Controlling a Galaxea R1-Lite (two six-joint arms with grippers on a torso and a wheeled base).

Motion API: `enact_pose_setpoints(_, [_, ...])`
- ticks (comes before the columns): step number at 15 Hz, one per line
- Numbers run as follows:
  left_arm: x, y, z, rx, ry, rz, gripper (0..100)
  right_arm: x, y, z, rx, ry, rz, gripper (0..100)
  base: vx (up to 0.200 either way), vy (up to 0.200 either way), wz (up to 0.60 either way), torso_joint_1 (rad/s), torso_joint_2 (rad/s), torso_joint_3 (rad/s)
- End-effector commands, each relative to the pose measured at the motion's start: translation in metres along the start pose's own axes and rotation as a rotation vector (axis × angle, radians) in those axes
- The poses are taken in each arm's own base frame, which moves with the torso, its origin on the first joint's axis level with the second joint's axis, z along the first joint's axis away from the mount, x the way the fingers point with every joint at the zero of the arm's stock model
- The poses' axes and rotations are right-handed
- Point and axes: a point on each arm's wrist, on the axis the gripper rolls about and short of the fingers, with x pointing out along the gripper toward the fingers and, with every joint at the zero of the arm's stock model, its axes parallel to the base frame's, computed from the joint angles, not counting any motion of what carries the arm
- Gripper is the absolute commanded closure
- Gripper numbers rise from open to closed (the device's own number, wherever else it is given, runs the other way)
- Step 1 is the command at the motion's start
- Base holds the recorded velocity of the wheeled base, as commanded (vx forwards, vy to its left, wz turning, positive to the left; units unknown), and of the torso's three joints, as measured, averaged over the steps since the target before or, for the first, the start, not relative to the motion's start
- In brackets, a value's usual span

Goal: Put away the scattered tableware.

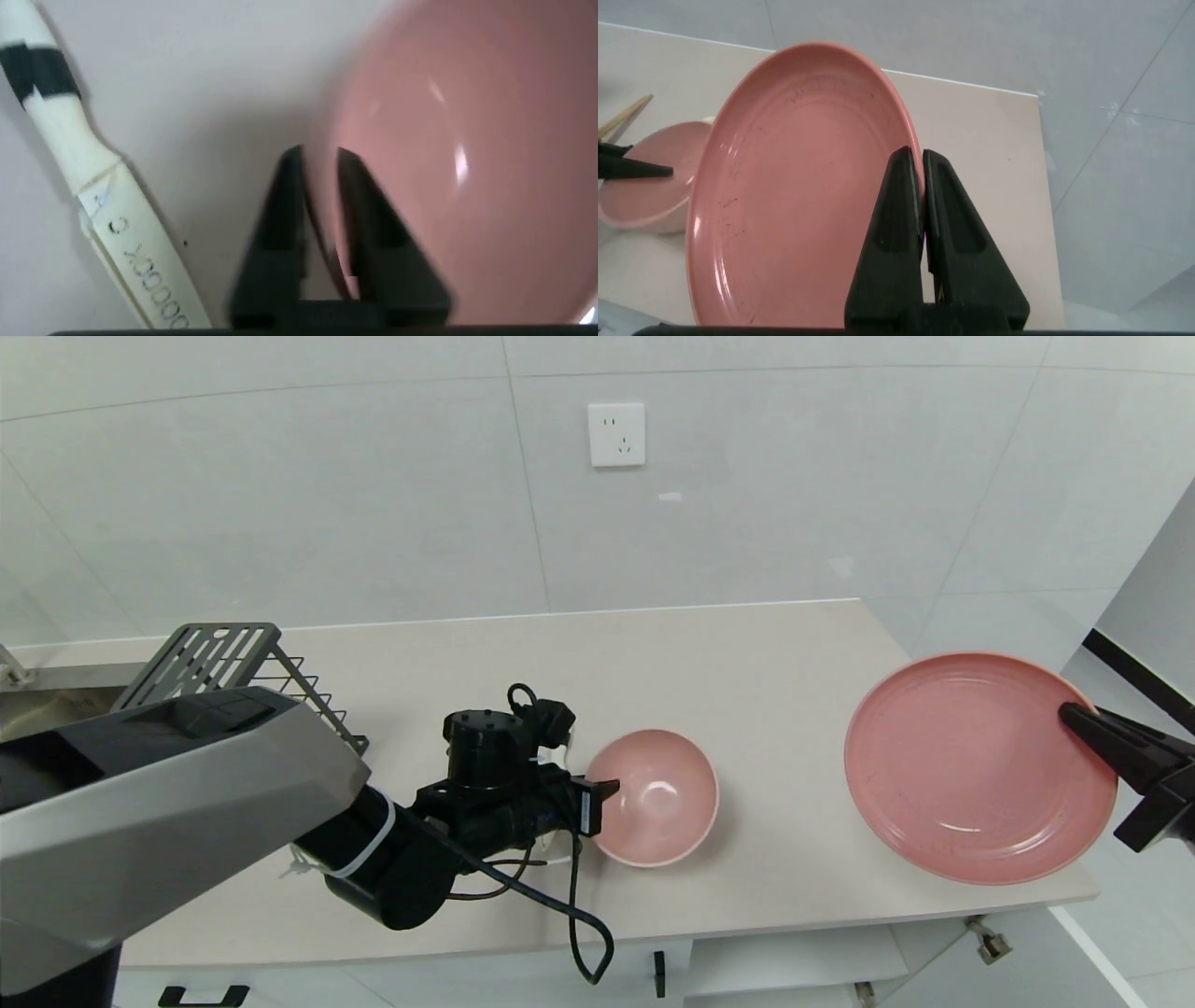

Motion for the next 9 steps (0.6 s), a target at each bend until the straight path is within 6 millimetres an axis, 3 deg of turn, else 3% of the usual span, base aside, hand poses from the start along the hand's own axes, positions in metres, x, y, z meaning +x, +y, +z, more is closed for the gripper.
enact_pose_setpoints(1, [-0.003, -0.002, 0.007, 0.015, -0.057, -0.009, 100, 0.0, 0.0, 0.0, 0.0, -0.001, 0.001, 100, 0.0, 0.0, 0.0, 0.0, 0.0, 0.0])
enact_pose_setpoints(6, [-0.034, -0.012, 0.055, 0.109, -0.257, -0.015, 100, -0.001, 0.0, 0.002, -0.003, -0.01, 0.0, 100, 0.0, 0.0, 0.0, 0.0, 0.0, 0.0])
enact_pose_setpoints(9, [-0.062, -0.018, 0.062, 0.127, -0.286, -0.015, 100, -0.005, 0.001, 0.006, -0.009, -0.032, -0.002, 100, 0.0, 0.0, 0.0, 0.0, 0.0, 0.0])
